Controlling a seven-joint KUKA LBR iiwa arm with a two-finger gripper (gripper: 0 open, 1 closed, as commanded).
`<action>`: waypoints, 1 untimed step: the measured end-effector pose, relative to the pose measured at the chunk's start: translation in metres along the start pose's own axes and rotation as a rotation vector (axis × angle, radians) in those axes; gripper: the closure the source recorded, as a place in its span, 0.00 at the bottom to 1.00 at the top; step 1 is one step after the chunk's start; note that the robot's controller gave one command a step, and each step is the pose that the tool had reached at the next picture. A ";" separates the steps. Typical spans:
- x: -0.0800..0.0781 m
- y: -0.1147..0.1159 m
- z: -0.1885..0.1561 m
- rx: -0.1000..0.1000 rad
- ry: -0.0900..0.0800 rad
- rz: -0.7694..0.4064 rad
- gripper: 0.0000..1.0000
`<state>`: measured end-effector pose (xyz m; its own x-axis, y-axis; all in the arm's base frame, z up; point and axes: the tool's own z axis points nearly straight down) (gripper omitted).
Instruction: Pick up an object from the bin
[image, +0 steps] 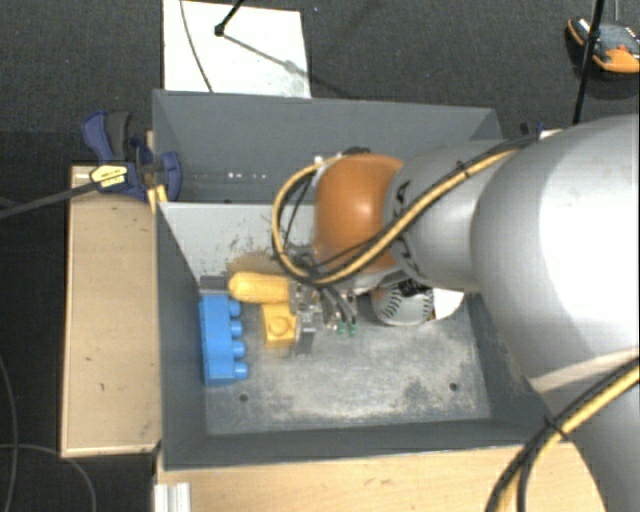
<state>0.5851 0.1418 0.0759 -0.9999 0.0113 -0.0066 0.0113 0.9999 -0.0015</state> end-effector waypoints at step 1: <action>0.008 0.001 -0.042 0.000 0.011 -0.005 1.00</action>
Offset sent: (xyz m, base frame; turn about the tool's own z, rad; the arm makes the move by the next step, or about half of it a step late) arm 0.0038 0.0076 0.0646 -0.0797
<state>0.5772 0.1433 0.1182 -1.0000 0.0067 0.0043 0.0067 1.0000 -0.0015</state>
